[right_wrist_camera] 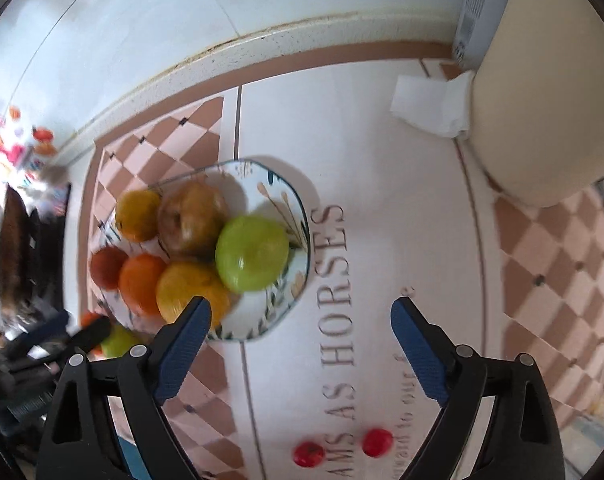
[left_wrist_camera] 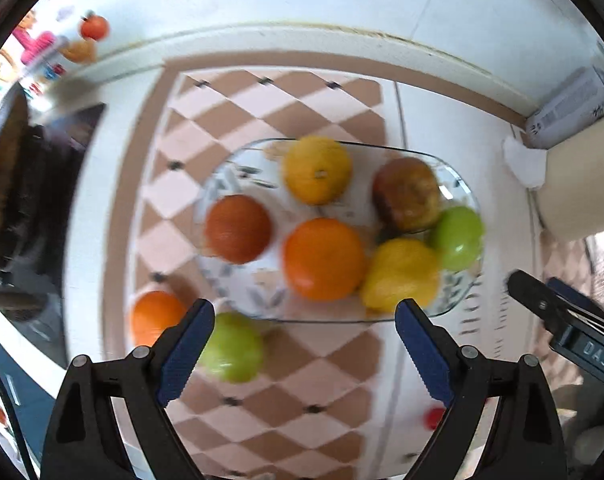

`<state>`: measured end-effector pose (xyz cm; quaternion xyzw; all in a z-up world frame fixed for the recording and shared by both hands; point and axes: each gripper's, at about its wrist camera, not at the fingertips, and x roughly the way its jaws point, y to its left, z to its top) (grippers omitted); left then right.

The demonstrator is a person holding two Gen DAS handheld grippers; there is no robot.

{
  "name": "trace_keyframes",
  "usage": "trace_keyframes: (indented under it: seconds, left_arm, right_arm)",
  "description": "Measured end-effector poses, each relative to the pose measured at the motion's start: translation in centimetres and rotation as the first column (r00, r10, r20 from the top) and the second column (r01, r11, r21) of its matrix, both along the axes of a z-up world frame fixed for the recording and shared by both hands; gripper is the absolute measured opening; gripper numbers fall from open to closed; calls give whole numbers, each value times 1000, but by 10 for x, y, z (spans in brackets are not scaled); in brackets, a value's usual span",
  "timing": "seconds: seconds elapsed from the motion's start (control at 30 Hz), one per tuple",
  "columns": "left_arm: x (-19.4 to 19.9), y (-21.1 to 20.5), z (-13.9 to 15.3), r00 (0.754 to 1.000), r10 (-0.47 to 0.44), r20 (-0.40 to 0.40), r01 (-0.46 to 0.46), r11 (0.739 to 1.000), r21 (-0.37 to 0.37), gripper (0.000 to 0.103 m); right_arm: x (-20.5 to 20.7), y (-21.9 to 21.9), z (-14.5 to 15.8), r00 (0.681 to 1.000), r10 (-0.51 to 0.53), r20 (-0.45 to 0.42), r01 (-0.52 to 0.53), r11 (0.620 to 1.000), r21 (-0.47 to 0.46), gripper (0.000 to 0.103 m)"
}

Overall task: Organize fruits
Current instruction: 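Place the citrus and green apple onto the floral plate and open both tools, then lift both tools away from the plate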

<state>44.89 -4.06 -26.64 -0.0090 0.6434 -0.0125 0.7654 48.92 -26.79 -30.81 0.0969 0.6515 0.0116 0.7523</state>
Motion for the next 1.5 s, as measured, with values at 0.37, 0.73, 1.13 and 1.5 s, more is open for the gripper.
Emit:
trace_keyframes:
  seconds: [0.37, 0.73, 1.13, 1.5]
  left_arm:
    - [-44, 28, 42, 992, -29, 121, 25, 999, 39, 92]
    - [-92, 33, 94, 974, -64, 216, 59, 998, 28, 93]
    - [-132, 38, 145, 952, -77, 297, 79, 997, 5, 93]
    - [-153, 36, 169, 938, -89, 336, 101, 995, -17, 92]
  right_arm:
    - [-60, 33, 48, 995, 28, 99, -18, 995, -100, 94]
    - [-112, 51, 121, 975, 40, 217, -14, 993, -120, 94]
    - [-163, 56, 188, 954, 35, 298, -9, 996, -89, 94]
    - [-183, 56, 212, 943, 24, 331, -2, 998, -66, 94]
